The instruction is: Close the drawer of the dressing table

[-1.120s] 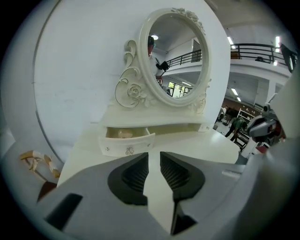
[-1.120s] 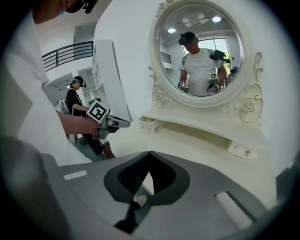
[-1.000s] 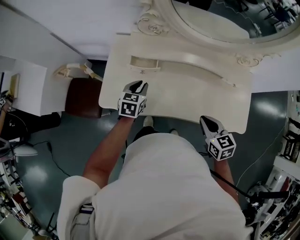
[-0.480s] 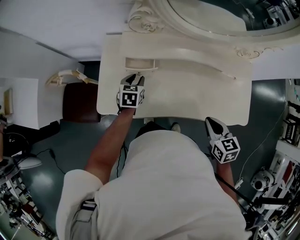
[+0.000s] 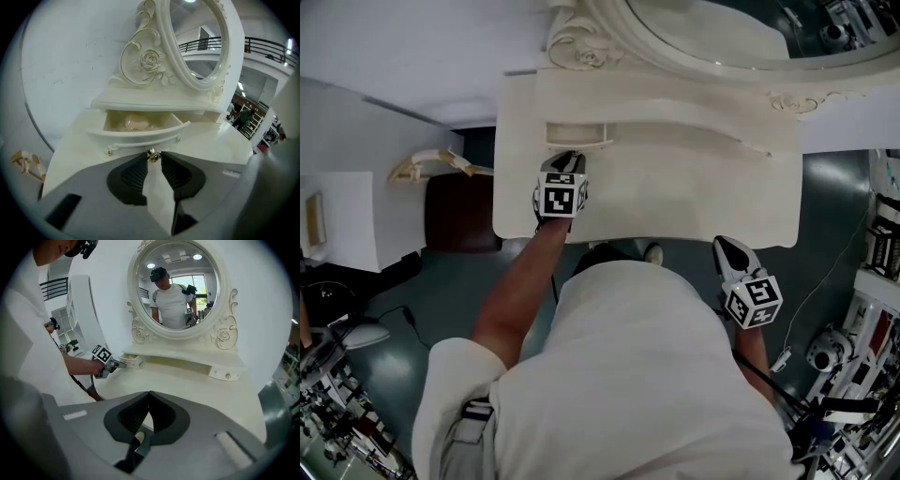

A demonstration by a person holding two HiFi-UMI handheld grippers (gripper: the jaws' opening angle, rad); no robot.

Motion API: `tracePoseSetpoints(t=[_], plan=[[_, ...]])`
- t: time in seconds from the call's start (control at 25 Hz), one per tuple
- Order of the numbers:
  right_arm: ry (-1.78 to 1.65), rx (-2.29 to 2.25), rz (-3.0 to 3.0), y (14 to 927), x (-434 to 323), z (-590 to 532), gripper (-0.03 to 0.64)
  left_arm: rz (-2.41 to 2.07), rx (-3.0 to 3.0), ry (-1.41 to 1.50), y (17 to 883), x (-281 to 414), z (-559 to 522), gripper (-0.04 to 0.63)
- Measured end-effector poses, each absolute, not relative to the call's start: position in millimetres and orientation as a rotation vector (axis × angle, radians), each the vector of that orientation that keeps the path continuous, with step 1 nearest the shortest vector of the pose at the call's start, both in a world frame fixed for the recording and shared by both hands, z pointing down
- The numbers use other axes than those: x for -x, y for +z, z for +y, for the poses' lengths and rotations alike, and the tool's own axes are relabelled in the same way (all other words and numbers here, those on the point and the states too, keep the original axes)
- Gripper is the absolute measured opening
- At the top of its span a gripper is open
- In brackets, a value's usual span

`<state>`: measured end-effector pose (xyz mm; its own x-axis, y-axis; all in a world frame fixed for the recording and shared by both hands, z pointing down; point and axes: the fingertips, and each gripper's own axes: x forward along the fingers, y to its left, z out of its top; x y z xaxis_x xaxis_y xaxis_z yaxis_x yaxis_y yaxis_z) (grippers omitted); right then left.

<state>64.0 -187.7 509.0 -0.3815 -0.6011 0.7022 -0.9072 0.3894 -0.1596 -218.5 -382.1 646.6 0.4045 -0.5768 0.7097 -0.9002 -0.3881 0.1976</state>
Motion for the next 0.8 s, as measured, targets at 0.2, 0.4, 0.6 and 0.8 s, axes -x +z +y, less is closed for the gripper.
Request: tracePoseSetpoints(t=[0.2,0.4,0.6,0.8], plan=[[0.738,-1.295,-2.1,510,-62,-192,0.0,-1.248,-2.105,0.74,646,219,-387,0.095],[0.748,-1.296,-2.096,512,-62,-196,0.0,-1.246,-2.109,0.746,647,220,-393,0.095],[0.76,-1.301,-2.086,514,-61,-198,0.0,-1.245,-2.117,0.749,647,219,-403,0.094],[0.778,-1.313,-2.073,517,-64,-198,0.0,-1.254,-2.127,0.746,646,217,-414,0.094]])
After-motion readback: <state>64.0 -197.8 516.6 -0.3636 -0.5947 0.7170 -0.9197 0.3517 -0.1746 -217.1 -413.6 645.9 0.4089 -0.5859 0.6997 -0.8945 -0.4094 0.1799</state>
